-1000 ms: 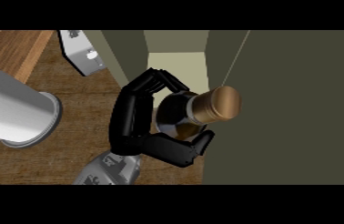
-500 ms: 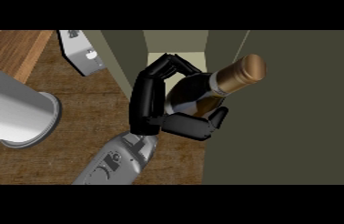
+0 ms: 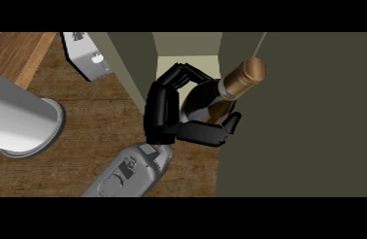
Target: Pick up the wine, place it into the cabinet and close the cabinet
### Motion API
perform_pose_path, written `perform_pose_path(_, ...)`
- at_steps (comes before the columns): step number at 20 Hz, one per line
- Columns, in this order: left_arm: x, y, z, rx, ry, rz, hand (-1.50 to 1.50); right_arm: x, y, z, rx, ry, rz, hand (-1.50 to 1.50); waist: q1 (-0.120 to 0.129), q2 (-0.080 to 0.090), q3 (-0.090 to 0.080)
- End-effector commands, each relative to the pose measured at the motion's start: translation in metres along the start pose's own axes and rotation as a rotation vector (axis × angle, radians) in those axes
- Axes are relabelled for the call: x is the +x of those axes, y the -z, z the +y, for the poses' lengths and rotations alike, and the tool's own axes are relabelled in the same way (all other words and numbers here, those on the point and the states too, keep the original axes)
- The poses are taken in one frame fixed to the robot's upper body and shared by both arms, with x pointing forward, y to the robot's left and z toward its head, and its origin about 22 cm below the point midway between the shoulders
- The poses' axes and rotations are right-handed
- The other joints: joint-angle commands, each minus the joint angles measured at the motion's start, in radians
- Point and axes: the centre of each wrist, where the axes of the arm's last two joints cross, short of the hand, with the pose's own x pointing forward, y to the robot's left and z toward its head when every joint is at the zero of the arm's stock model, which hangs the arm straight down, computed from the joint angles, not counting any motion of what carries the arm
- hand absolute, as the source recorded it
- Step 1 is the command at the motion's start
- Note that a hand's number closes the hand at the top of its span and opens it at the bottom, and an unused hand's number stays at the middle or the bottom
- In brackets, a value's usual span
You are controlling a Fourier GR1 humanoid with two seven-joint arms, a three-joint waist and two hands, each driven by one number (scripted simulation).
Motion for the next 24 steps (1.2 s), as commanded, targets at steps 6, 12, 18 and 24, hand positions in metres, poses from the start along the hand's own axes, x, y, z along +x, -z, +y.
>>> perform_pose_path(6,-0.047,-0.012,0.019,0.013,0.047,0.026,1.5,0.021,-0.025,-0.004,0.019,0.022,-0.076,-1.5,-0.002,0.001,0.0)
perform_pose_path(12,-0.069,-0.002,0.025,0.022,0.155,-0.019,1.5,0.018,-0.018,-0.002,0.024,0.024,-0.084,-1.5,-0.003,0.002,0.0)
perform_pose_path(18,-0.076,0.013,0.041,0.068,0.158,-0.028,1.5,0.024,-0.018,-0.007,0.024,0.019,-0.069,-1.5,0.002,0.001,0.0)
perform_pose_path(24,-0.086,0.012,0.055,0.101,0.141,-0.019,1.5,0.021,-0.021,-0.002,0.033,0.025,-0.067,-1.5,0.006,0.0,0.0)
